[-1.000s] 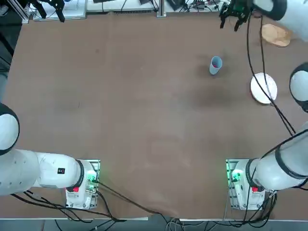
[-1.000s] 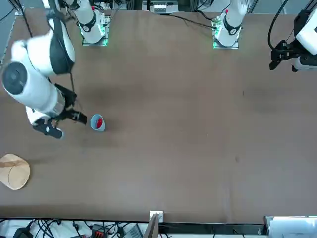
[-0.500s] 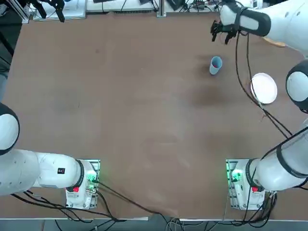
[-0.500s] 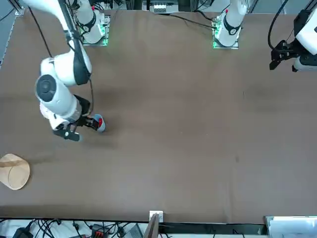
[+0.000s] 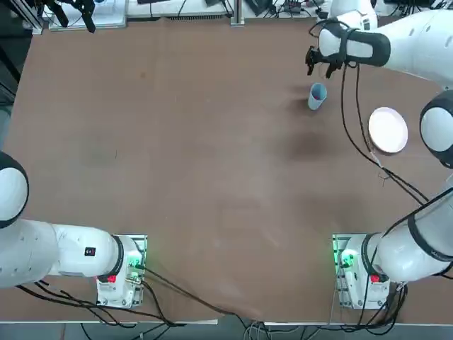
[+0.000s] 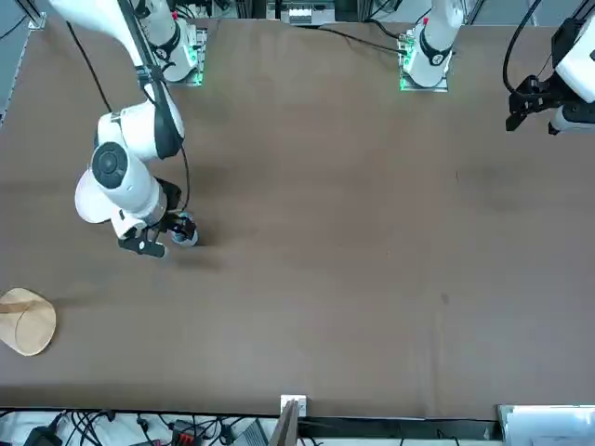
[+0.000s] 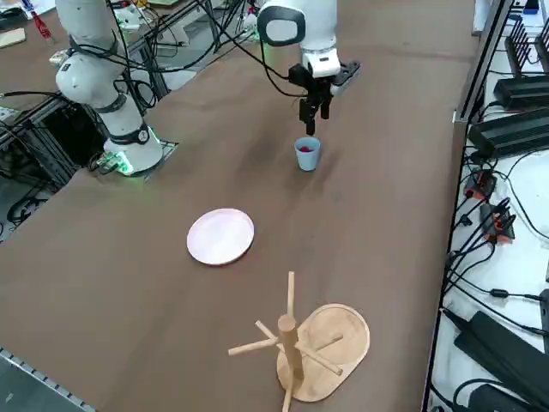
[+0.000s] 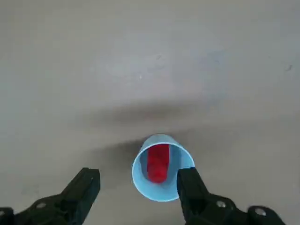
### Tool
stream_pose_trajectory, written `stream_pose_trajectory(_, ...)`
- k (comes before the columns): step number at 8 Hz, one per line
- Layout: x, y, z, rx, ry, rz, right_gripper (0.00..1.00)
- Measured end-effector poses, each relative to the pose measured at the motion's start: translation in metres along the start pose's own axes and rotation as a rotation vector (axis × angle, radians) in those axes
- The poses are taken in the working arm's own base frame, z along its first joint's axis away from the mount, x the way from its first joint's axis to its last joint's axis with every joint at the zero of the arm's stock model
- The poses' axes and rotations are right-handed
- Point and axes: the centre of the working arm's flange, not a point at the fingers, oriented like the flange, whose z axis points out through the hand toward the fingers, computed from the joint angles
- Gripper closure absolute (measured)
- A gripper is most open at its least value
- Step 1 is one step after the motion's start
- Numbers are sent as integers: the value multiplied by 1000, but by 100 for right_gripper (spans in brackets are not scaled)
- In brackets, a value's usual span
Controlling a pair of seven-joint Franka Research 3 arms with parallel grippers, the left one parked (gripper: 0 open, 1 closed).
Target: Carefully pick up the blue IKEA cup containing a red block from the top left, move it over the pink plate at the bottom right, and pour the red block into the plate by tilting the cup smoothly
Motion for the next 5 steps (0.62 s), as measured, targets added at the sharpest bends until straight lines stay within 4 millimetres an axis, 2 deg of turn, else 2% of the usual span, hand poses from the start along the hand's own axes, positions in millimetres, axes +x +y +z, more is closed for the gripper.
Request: stream_pose_trajectory(5, -19, -2, 28, 4, 1, 4, 0)
